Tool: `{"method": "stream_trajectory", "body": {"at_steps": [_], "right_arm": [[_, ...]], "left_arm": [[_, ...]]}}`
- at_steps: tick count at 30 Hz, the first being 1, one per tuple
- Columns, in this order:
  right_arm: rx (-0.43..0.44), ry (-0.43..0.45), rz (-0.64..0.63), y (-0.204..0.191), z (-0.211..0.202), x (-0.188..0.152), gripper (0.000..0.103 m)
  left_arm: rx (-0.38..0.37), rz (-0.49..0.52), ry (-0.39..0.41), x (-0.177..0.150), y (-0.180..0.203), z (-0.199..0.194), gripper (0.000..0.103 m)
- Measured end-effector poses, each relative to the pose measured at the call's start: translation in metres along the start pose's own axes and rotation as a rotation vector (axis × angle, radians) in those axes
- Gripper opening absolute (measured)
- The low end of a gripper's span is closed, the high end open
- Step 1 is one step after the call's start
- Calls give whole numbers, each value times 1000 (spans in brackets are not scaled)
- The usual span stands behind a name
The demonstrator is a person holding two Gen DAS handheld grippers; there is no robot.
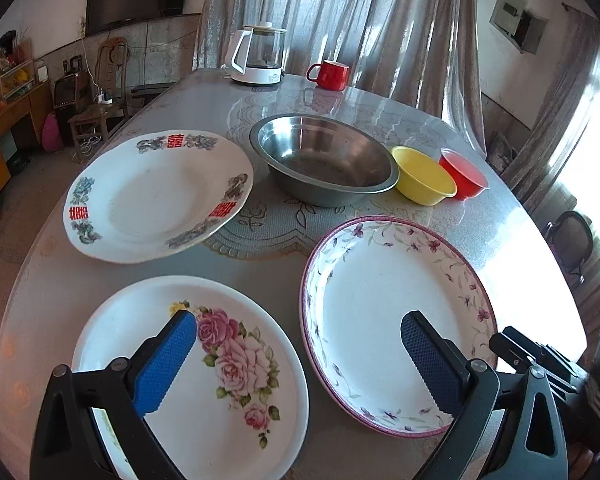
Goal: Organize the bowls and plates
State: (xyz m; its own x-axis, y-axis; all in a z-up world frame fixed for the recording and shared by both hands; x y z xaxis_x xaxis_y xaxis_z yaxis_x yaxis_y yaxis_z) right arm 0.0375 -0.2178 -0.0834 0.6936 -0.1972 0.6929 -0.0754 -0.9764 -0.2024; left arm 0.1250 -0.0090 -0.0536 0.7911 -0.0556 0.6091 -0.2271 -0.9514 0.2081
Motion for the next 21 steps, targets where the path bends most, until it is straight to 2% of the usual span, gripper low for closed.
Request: {"method": "stream_trajectory", "body": {"at_steps": [4,6,8,11,13,15,18,21], "right_arm": [[23,-24,-8,-3,6,-1,37],[35,-34,-3,0,8,-1,37],[52,-49,3,2,12,-2,37],[74,-60,10,2,16,-1,37],[82,-66,1,1,18,-1,37],[98,-78,-10,-2,22,-1,37],[97,-83,-46,-7,24,-1,37],[102,-87,-68,-9,25,-1,39]], "left_arm": [[-38,35,-66,8,4,18,95],[-43,64,-85,11,8,25,80],[-50,91,-107,15,11,34,76],[-58,129,-148,16,17,48,62],[-53,161,-178,16,20,58,61],[-34,185,-210,15,21,68,48],[-53,219,-256,10,28,79,40],[-20,249,-250,8,33,80,41]]}}
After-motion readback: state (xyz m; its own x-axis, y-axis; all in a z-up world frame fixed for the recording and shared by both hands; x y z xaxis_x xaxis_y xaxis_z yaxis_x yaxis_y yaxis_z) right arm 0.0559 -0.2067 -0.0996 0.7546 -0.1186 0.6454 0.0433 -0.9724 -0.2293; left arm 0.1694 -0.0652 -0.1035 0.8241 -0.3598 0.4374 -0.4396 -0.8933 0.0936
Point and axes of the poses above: each gripper's, at about its wrist camera, not at the fingertips, and z roughly the way its jaws point, y to its right, x to its top, the point moved 7 cm from there along z, roughly the way its jaws point, and after that the axes turned 3 degrees about -z, right-handed, at the moved point
